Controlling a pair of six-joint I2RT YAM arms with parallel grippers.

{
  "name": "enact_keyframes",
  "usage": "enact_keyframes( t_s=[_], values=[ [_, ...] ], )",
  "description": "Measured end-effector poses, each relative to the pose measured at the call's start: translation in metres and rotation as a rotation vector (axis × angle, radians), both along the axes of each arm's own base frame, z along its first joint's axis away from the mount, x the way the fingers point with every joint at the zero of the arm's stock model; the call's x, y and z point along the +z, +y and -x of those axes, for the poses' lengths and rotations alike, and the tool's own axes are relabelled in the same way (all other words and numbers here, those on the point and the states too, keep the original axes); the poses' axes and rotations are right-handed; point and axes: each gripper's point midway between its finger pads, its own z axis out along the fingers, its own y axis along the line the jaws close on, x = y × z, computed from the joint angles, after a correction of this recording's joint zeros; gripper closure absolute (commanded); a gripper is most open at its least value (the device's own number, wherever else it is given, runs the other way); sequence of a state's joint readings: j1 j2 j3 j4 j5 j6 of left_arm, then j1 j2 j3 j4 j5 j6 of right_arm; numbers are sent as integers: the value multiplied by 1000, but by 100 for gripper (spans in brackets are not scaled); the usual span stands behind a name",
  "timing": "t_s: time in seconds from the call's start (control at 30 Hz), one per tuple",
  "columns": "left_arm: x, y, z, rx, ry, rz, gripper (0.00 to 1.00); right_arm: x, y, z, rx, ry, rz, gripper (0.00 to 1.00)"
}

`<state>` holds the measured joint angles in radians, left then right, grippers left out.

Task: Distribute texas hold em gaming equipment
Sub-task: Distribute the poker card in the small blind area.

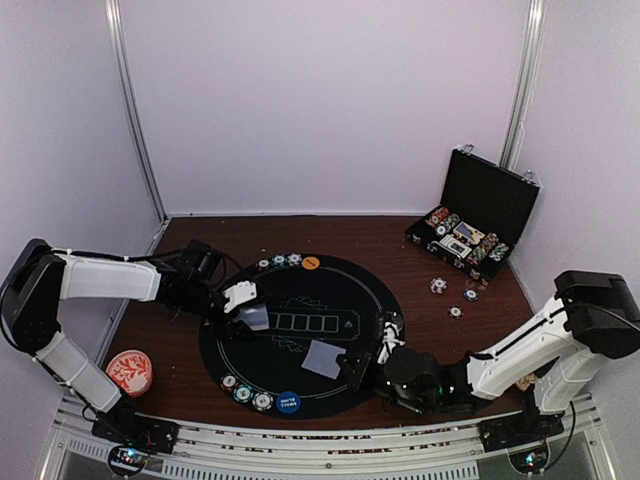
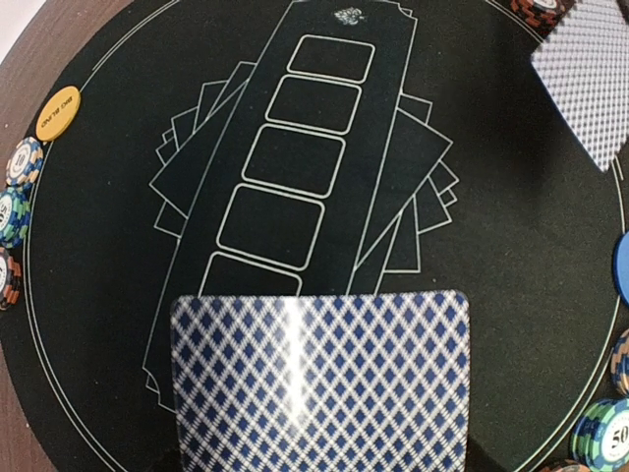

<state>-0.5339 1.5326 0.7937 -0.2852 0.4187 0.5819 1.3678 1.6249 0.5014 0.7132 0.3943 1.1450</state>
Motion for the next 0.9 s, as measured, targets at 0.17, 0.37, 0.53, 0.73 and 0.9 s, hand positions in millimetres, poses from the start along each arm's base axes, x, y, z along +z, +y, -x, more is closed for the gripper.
enact_keyframes(
  t_s=[0.17, 0.37, 0.53, 0.73, 0.9],
  values=[
    [0, 1, -1, 8, 1, -2, 91, -18, -5, 23, -79, -26, 38, 100],
    [0, 2, -2, 12, -1, -4, 91, -24, -9, 30, -158, -28, 28, 100],
    [0, 3, -3, 16, -2, -7, 91, -34, -4, 38, -166, -13, 42, 100],
    [-1, 3, -3, 19, -1, -9, 91, -42, 0, 47, -155, 15, 39, 100],
    [-5, 4, -4, 24, 7, -16, 91, -46, 1, 54, -146, 30, 53, 93]
  ],
)
